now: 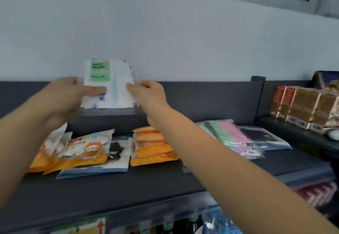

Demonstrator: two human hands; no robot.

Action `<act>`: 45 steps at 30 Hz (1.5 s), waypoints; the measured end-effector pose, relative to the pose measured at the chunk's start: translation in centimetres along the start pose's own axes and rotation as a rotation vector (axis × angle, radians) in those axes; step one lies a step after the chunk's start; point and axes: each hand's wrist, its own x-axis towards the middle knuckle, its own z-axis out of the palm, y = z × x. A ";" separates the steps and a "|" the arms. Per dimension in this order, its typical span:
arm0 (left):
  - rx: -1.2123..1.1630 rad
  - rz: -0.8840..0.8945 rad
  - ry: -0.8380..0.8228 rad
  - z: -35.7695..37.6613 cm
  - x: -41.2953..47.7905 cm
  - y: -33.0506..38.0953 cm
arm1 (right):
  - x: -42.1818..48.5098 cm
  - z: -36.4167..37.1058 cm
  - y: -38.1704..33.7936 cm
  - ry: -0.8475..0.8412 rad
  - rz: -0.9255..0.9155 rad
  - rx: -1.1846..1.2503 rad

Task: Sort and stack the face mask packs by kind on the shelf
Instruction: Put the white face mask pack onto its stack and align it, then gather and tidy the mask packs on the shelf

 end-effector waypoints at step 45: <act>1.187 -0.241 0.015 -4.3 0.0 -16.3 | -1.4 8.0 15.3 -0.449 0.068 -1.325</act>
